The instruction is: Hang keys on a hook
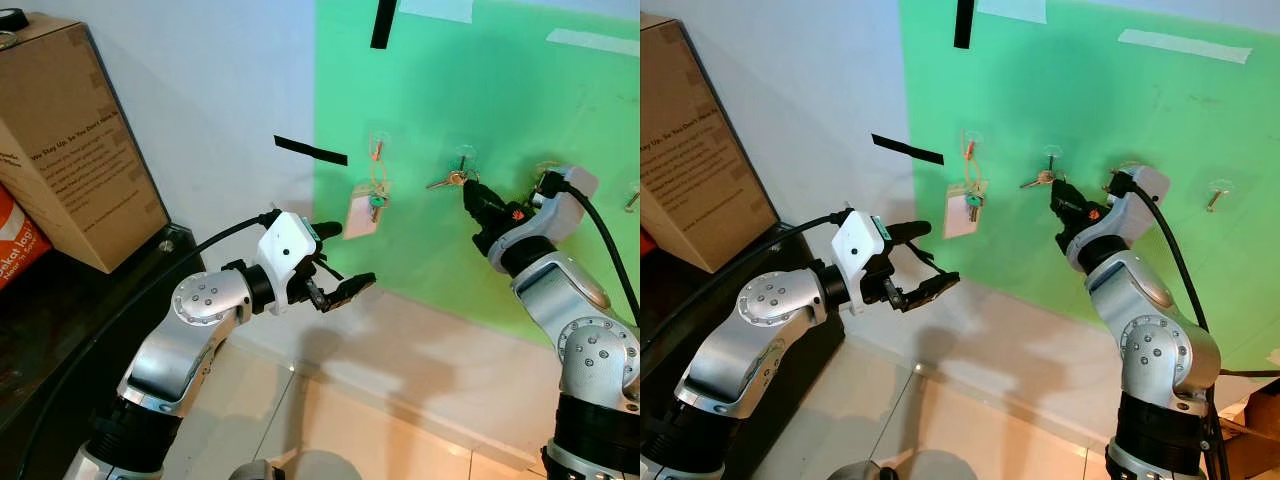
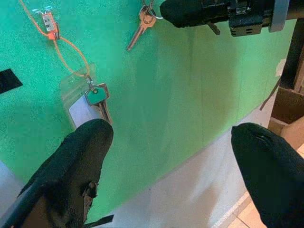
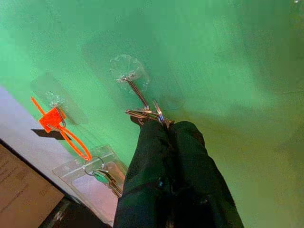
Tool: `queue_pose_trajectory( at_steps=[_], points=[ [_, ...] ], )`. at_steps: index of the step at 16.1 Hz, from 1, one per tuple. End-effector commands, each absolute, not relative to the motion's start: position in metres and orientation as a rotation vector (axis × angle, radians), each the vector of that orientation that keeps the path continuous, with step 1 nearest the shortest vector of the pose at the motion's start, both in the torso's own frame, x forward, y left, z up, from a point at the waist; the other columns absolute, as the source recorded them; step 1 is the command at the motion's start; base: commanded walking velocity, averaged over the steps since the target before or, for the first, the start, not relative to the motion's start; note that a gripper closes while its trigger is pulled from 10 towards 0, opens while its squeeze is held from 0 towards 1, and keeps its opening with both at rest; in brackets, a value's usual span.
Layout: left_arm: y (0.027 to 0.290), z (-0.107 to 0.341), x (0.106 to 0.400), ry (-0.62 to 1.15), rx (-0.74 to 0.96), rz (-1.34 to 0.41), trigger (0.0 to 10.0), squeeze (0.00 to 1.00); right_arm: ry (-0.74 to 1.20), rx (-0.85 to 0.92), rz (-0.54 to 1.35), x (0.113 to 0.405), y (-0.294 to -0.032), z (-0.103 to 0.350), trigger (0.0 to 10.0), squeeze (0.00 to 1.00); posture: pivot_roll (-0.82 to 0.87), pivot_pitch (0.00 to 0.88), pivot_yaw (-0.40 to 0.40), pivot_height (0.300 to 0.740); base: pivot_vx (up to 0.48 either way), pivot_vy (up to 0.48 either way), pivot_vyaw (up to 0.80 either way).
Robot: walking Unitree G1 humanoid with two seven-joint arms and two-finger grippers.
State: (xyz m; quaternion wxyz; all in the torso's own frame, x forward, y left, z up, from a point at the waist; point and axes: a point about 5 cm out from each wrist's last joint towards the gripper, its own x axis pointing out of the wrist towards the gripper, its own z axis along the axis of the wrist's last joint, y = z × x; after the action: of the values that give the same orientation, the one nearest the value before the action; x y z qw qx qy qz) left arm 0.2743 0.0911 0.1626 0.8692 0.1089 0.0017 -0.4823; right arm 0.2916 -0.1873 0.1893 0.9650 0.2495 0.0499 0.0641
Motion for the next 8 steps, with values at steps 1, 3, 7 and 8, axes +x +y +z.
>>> queue_pose_trajectory(
  at_steps=[1,3,7,8],
  points=[
    [0.089,0.169,0.276,-0.019,0.238,-1.012,10.0,0.00,0.109,0.509,0.134,0.292,-0.186,0.191,10.0,0.96,-0.07,0.000,0.016,0.740,0.000,0.000,0.00],
    [0.087,0.171,0.276,-0.026,0.224,-1.020,10.0,0.00,0.125,0.475,0.123,0.292,-0.187,0.188,10.0,1.00,-0.07,0.000,0.017,0.740,0.000,0.000,0.00],
    [0.088,0.171,0.275,-0.024,0.215,-1.013,10.0,0.00,0.205,0.502,0.151,0.279,-0.184,0.175,10.0,1.00,-0.07,0.000,0.015,0.740,0.000,0.000,0.00],
    [0.090,0.169,0.274,-0.019,0.211,-1.005,10.0,0.00,0.214,0.503,0.151,0.275,-0.183,0.171,10.0,1.00,-0.07,0.000,0.013,0.740,0.000,0.000,0.00]
  ],
)
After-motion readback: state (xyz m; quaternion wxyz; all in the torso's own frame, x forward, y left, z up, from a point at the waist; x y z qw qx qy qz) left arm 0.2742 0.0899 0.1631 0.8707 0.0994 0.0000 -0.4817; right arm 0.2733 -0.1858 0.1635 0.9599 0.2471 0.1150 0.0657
